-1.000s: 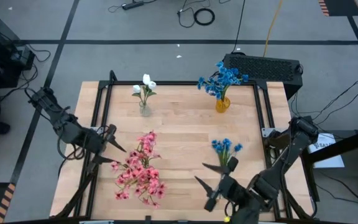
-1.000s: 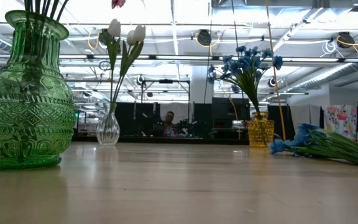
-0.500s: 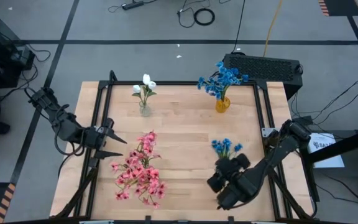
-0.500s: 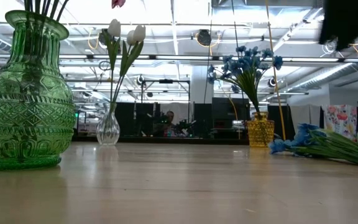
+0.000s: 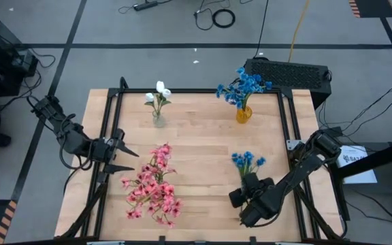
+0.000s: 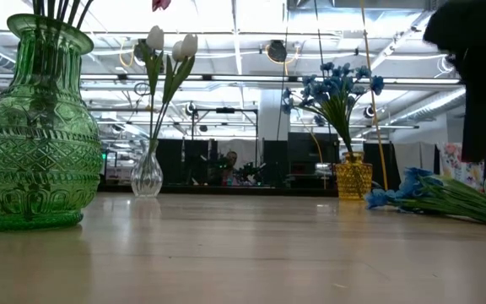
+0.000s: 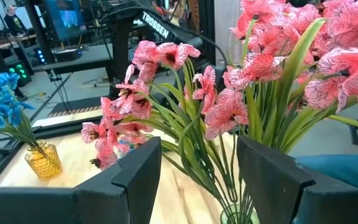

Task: Sort flowers into vase by color
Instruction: Put the blue flowers into the yellow vase

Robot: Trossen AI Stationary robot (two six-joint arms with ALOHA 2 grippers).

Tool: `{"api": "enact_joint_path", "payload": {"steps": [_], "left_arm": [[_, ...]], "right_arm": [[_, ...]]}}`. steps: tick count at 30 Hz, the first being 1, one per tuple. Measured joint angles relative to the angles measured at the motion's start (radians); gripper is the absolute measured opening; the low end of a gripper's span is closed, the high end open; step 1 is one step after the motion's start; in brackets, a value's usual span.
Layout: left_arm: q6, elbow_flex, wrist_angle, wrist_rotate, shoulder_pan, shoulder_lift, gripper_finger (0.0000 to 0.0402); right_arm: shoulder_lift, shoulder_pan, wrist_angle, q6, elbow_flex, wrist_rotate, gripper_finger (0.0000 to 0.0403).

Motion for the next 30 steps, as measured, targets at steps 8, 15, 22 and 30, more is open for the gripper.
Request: {"api": "enact_joint_path", "payload": {"steps": [8, 15, 22, 30], "left_arm": [[-0.015, 0.000, -0.003, 0.000, 0.000, 0.000, 0.0217], [-0.002, 0.000, -0.017, -0.021, 0.000, -0.005, 0.0217], [0.004, 0.000, -0.060, -0.127, 0.000, -0.070, 0.0217], [-0.023, -0.001, -0.122, -0.146, 0.000, -0.163, 0.0217]], "right_arm": [[0.000, 0.000, 0.147, 0.107, -0.150, 0.033, 0.0293], [0.003, -0.027, 0.206, 0.103, -0.215, 0.057, 0.0288], [0.002, -0.069, 0.279, 0.007, -0.244, 0.030, 0.0244], [0.003, -0.073, 0.268, -0.022, -0.245, 0.011, 0.0116]]}}
